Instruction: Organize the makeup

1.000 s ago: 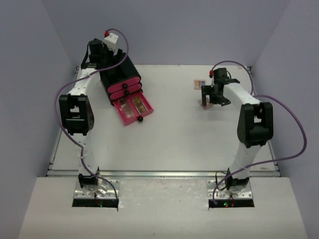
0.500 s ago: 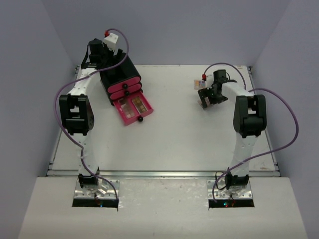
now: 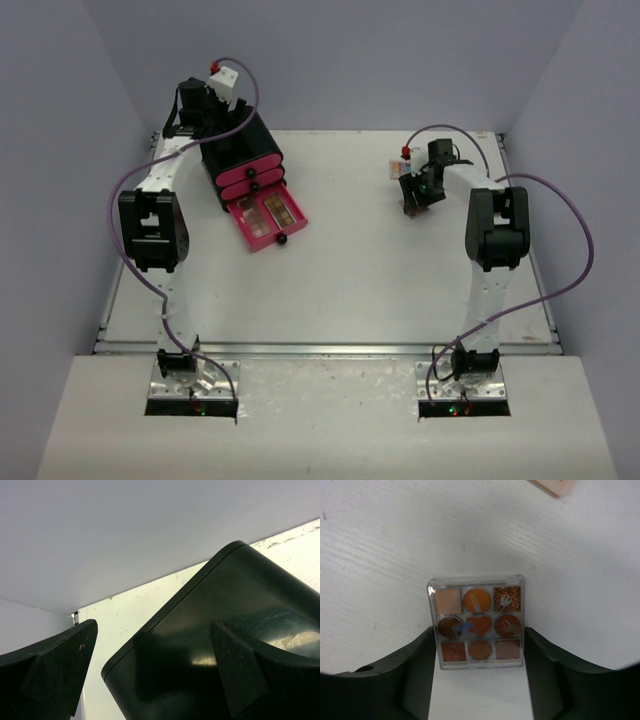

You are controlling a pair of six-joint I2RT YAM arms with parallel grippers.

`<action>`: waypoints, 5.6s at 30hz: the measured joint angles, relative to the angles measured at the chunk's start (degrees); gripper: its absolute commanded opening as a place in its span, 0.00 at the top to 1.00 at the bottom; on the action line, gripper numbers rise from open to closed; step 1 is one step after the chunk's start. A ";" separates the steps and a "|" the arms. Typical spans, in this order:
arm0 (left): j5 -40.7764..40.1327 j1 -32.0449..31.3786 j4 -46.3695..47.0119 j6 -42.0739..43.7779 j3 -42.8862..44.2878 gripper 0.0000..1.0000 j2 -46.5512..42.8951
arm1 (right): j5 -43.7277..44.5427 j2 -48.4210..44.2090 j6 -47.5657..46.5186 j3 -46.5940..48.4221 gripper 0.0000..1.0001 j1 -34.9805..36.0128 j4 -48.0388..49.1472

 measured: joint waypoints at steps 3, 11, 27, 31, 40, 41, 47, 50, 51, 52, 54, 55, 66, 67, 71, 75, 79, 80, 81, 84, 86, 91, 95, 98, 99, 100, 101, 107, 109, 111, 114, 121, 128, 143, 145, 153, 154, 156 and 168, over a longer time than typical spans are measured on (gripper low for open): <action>-0.06 0.00 -0.11 0.10 0.00 0.04 -0.03 | -0.19 -0.07 -0.14 -0.20 0.70 0.02 0.30; 0.55 -0.24 -2.74 -0.10 1.00 0.04 -0.30 | -0.18 -1.33 0.69 -2.40 0.79 0.11 1.90; 14.17 -0.31 -18.22 -5.87 2.65 0.04 -4.29 | -0.90 -14.92 3.02 -13.16 0.81 2.92 6.27; 18.78 -0.37 -20.10 -7.54 2.32 0.04 -7.34 | -0.98 -16.18 3.03 -13.16 0.81 4.14 7.12; 22.75 -0.46 -20.84 -8.21 1.98 0.04 -13.78 | -1.03 -18.63 3.47 -13.36 0.81 7.59 7.01; 22.46 -0.50 -20.79 -8.08 1.73 0.04 -13.98 | -0.83 -18.74 3.53 -13.06 0.81 8.33 6.78; 20.39 -0.57 -20.93 -7.56 -1.09 0.04 -14.06 | -0.06 -18.79 6.02 -9.81 0.80 15.26 5.43; 18.78 -0.57 -20.99 -7.36 -1.22 0.04 -13.90 | -0.33 -18.79 9.35 -7.97 0.80 19.34 5.22; 18.04 -0.57 -20.77 -7.22 -1.22 0.04 -13.90 | -0.47 -18.79 11.01 -7.07 0.80 20.78 4.94; 17.26 -0.57 -20.54 -7.03 -1.22 0.04 -13.87 | -0.66 -18.76 12.69 -6.01 0.80 22.08 4.72; 15.71 -0.57 -20.19 -6.64 -1.22 0.04 -13.67 | -0.90 -18.49 15.95 -3.41 0.81 24.55 4.84; 15.03 -0.57 -19.98 -6.49 -1.23 0.04 -13.51 | -0.80 -18.22 17.52 -2.02 0.81 25.95 5.29; 8.34 -0.57 -17.21 -5.91 -3.21 0.04 -9.03 | 4.78 -1.01 26.79 17.49 0.80 42.49 9.37; 8.01 -0.57 -17.19 -5.92 -3.34 0.04 -8.71 | 5.33 0.71 27.18 18.87 0.80 43.54 9.31; 7.14 -0.57 -16.12 -5.90 -3.49 0.04 -8.10 | 7.85 4.63 29.04 20.74 0.81 46.80 8.95; 6.80 -0.57 -15.72 -5.80 -3.50 0.04 -8.08 | 10.08 6.34 30.77 20.75 0.81 47.94 9.55; 6.75 -0.55 -15.48 -5.71 -3.53 0.04 -8.02 | 12.62 8.89 31.94 21.43 0.81 47.88 10.71; 6.75 -0.55 -15.41 -5.71 -3.59 0.04 -8.02 | 13.25 9.73 32.09 21.72 0.81 47.87 11.00; 6.77 -0.55 -15.26 -5.71 -3.69 0.04 -8.00 | 13.90 10.59 32.24 22.10 0.81 47.82 11.21; 6.79 -0.55 -14.26 -5.77 -3.78 0.03 -7.57 | 15.30 13.37 32.66 23.59 0.80 47.69 11.66; 6.79 -0.55 -13.03 -5.83 -3.78 0.03 -7.13 | 15.69 15.33 32.84 24.99 0.79 47.67 12.26; 6.78 -0.55 -11.16 -5.99 -3.61 0.03 -6.37 | 17.12 17.76 32.87 28.11 0.46 47.62 12.67; 6.41 -0.55 -10.45 -5.97 -3.28 0.03 -5.84 | 17.05 17.80 32.93 28.37 0.24 47.62 13.10; 6.30 -0.55 -9.79 -5.99 -2.97 0.04 -5.39 | 16.71 17.78 33.10 28.37 0.17 47.62 13.11; 6.28 -0.55 -9.68 -5.99 -2.97 0.04 -5.36 | 16.59 17.78 33.11 28.37 0.17 47.62 13.12; 6.27 -0.55 -9.61 -5.99 -2.97 0.03 -5.35 | 16.47 17.78 33.11 28.37 0.16 47.62 13.10; 6.25 -0.55 -9.60 -5.99 -2.97 0.03 -5.35 | 16.36 17.78 33.11 28.37 0.16 47.62 13.10; 6.17 -0.55 -9.58 -5.97 -2.97 0.03 -5.35 | 15.48 17.23 33.08 28.32 0.17 47.62 12.72; 6.16 -0.55 -9.58 -5.95 -2.97 0.03 -5.35 | 15.39 16.13 32.71 27.87 0.17 47.62 12.50; 6.14 -0.55 -9.56 -5.95 -2.97 0.03 -5.35 | 15.45 13.77 32.01 26.56 0.17 47.62 11.56; 6.15 -0.55 -9.56 -5.93 -2.97 0.03 -5.35 | 15.99 6.88 30.08 22.26 0.16 47.44 10.72; 6.28 -0.55 -9.56 -5.93 -2.97 0.03 -5.34 | 16.36 -16.10 27.37 8.42 0.09 41.86 10.94; 6.37 -0.55 -9.42 -5.93 -2.95 0.03 -5.24 | 15.16 -16.68 27.72 9.37 0.02 21.22 5.77; 5.19 -0.55 -8.28 -4.41 -2.60 0.03 -4.66 | 16.26 17.46 28.01 35.98 0.01 3.12 -7.16; 5.04 -0.55 -7.83 -4.40 -2.25 0.03 -4.25 | 15.16 18.55 27.17 36.16 0.01 3.10 -6.74; 4.89 -0.55 -6.79 -4.45 -1.17 0.03 -3.00 | 13.93 20.52 25.91 36.62 0.01 4.33 -4.99; 4.89 -0.55 -6.71 -4.46 -1.08 0.03 -2.89 | 14.10 21.15 25.88 37.23 0.01 4.50 -4.90; 4.89 -0.55 -6.43 -4.46 -1.05 0.03 -2.80 | 14.77 22.62 25.74 38.35 0.02 4.87 -4.54; 4.87 -0.55 -6.22 -4.44 -1.04 0.03 -2.75 | 16.62 24.77 26.39 40.84 0.77 5.15 -3.96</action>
